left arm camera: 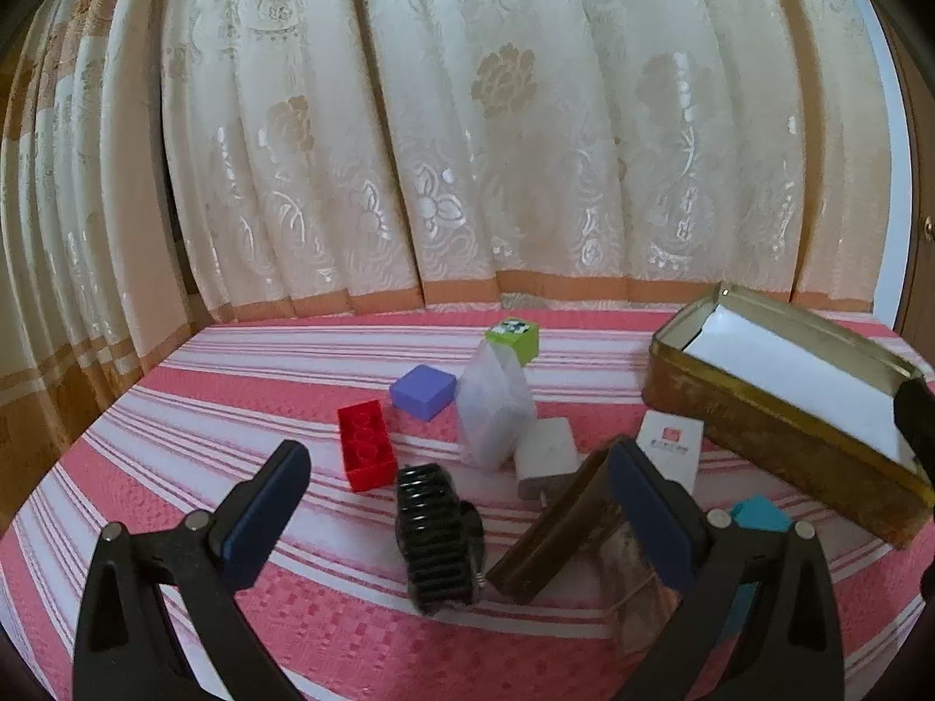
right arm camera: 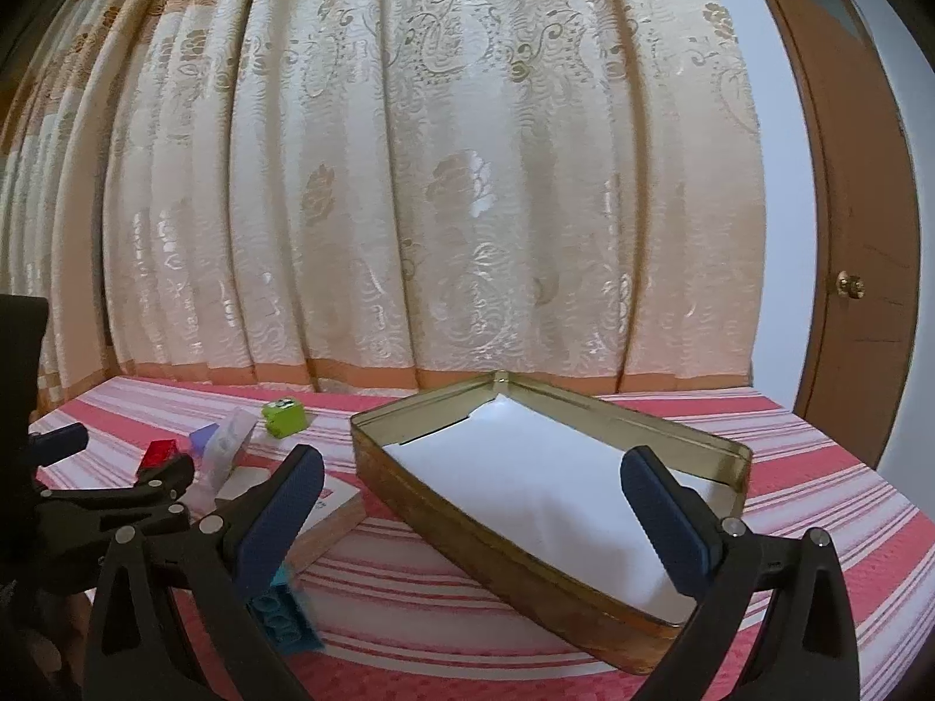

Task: Organize rigid objects
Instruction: 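Grasp the teal toy brick with the right tool and lift it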

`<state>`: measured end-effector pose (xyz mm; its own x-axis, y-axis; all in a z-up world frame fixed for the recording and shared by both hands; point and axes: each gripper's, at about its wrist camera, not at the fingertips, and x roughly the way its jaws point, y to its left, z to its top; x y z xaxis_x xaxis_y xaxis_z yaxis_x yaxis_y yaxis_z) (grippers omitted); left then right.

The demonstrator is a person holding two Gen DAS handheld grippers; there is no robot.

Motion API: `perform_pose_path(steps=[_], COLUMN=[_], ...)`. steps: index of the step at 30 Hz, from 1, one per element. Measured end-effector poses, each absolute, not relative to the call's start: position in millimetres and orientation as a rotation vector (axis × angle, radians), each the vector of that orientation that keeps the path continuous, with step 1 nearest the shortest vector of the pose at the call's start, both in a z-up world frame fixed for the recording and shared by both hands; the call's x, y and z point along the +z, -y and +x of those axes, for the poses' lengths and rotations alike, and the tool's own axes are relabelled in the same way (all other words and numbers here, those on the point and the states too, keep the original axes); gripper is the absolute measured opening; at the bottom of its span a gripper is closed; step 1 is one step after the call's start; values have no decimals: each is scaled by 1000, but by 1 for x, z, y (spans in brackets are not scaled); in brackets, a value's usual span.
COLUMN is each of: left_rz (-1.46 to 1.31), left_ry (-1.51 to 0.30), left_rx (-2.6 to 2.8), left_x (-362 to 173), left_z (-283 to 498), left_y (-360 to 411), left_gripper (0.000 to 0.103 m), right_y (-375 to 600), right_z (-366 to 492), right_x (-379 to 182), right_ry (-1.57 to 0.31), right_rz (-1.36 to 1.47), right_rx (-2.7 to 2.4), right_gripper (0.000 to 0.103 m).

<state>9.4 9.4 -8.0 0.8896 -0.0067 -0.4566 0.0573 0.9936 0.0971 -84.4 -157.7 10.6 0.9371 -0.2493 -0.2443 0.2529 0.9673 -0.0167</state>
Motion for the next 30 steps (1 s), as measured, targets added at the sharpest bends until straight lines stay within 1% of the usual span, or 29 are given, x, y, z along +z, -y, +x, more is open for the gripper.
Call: perform_pose_path(steps=[5,10,11,12,14,15,16,19,25,29,30], left_rz=[145,63,52,40,25,21,20,29,81,105,103], left_ry=[-463,-503,-509,-519,-534,-538,-540,-545,-534,-519,-519], left_rx=[60,102,112,124,126,127,125,101,49,15,1], left_x=[-6,-8,-8,-10,-11,-12,-12,-13,-12,-10,-10], left_z=[16,26,26,28,30,30,31,30,27,23,22], left_y=[-27,-58,-62,-66,-69,-70,-69,-65,-50,-41,-40], left_gripper=[103,103,103,103,103,103,103,103,102,102,102], right_y=[151,137,135,133,133,135,136,134,117,117,119], right_z=[-82,-74,-72,-68,-61,-58,-55,-48,-43,-34,-31], right_x=[8,5,5,3,-1,-2,-4,-8,-14,-19,-21], right_ry=[-289,-346,-356,-375,-426,-446,-469,-506,-563,-627,-646], right_rz=[13,-14,-23,-27,-15,-8,3,9,-65,-69,-64], right_rx=[-141,5,13,31,58,66,79,123,166,152,146], right_gripper=[102,100,94,90,75,72,70,70,69,46,45])
